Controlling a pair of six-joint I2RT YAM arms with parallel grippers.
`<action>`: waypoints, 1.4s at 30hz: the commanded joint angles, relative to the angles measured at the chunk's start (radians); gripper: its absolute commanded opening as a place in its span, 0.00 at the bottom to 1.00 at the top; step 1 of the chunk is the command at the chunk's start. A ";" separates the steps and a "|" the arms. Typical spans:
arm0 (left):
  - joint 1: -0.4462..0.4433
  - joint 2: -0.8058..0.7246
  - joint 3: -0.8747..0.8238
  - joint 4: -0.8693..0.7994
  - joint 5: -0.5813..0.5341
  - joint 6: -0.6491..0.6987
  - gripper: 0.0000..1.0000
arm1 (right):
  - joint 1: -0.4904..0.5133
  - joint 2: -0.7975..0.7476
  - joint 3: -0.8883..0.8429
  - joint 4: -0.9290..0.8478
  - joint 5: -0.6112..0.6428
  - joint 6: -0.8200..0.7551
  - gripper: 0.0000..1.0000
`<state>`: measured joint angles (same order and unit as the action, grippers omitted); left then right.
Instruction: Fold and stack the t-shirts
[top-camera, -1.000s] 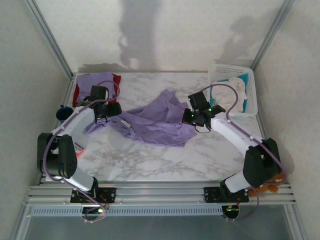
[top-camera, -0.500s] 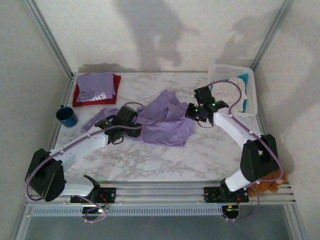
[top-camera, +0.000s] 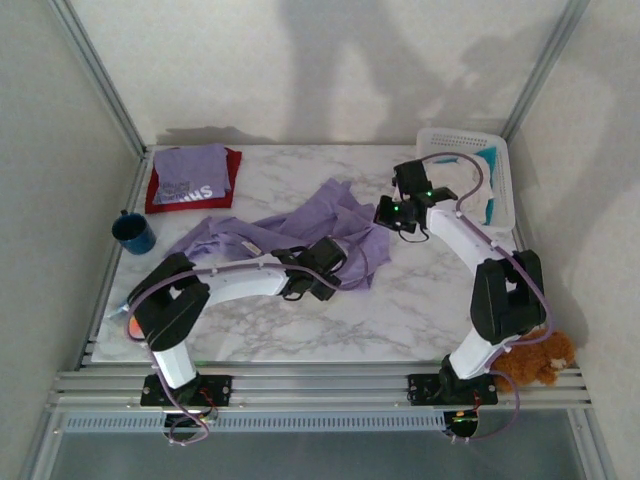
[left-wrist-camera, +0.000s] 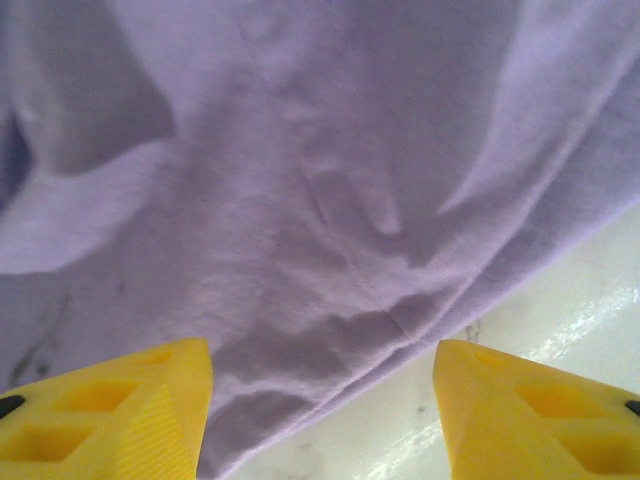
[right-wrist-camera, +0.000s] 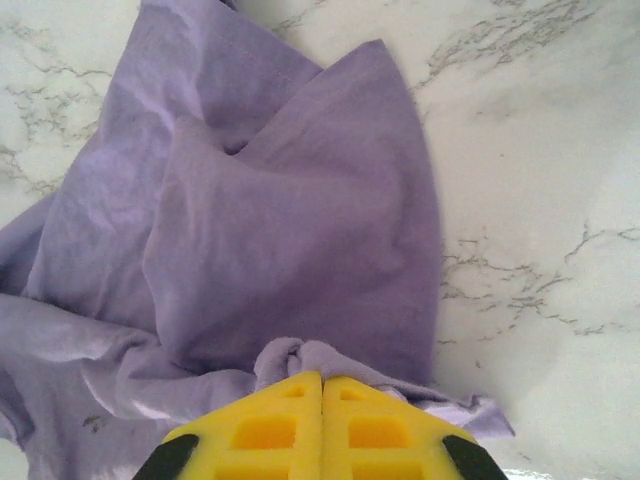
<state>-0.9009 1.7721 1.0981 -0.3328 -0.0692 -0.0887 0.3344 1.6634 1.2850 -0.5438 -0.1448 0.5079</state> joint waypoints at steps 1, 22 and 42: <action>0.002 0.012 0.035 -0.003 0.069 0.011 0.59 | -0.011 0.011 0.045 -0.045 -0.031 -0.029 0.00; 0.026 0.141 0.141 0.018 0.109 -0.037 0.27 | -0.032 0.011 0.064 -0.053 -0.060 -0.037 0.00; 0.251 -0.122 0.114 0.019 0.180 -0.115 0.00 | -0.032 -0.033 0.098 -0.087 -0.131 -0.042 0.62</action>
<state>-0.7273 1.7744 1.2152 -0.3099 0.1665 -0.1638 0.3092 1.6703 1.3407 -0.5987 -0.2268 0.4740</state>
